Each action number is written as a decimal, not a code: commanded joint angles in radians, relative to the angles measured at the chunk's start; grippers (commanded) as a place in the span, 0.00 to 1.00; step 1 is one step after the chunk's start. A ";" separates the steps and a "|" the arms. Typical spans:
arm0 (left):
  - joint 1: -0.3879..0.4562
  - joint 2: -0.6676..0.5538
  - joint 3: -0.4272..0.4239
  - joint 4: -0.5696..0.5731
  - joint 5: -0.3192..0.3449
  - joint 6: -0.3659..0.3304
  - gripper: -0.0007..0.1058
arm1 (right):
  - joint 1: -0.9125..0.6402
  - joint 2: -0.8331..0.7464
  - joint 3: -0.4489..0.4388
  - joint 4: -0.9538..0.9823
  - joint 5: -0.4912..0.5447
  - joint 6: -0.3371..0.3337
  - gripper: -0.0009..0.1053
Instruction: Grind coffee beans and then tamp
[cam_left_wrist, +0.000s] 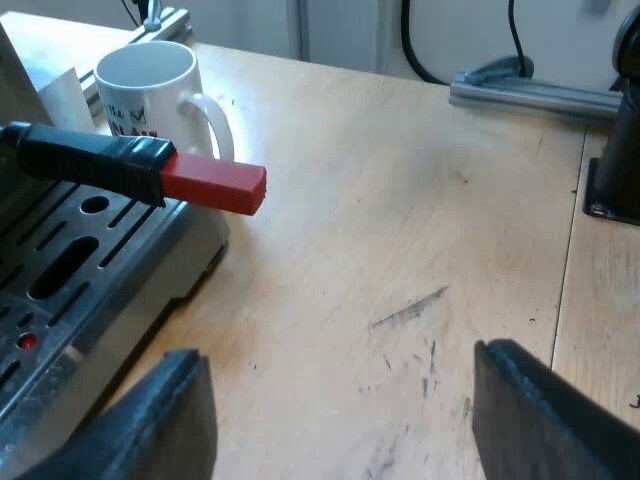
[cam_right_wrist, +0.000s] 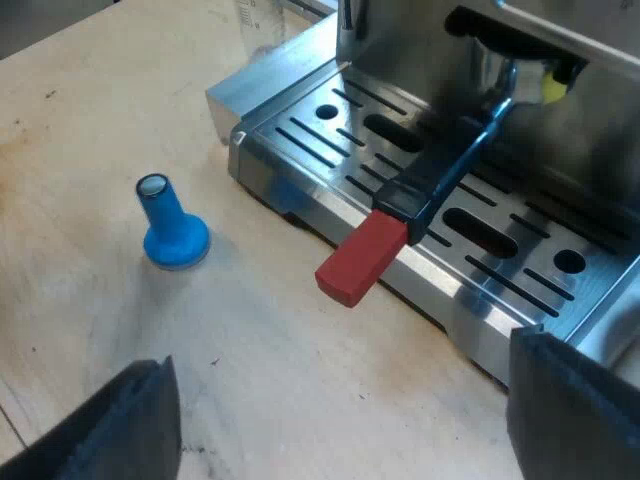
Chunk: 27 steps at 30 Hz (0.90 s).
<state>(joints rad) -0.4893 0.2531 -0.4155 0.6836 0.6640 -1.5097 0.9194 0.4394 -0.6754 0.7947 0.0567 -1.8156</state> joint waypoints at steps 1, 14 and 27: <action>-0.006 0.001 0.017 -0.016 0.012 0.005 0.55 | 0.037 -0.001 0.023 -0.039 0.069 0.024 0.65; -0.006 0.001 0.029 -0.074 0.012 0.005 0.55 | 0.186 -0.001 0.137 -0.176 0.217 0.137 0.65; -0.006 0.005 0.079 -0.100 0.012 0.005 0.55 | 0.383 0.021 0.258 -0.381 0.463 0.182 0.65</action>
<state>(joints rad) -0.4893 0.2544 -0.3343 0.6106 0.6640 -1.5097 1.2989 0.4570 -0.4177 0.4438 0.5043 -1.6336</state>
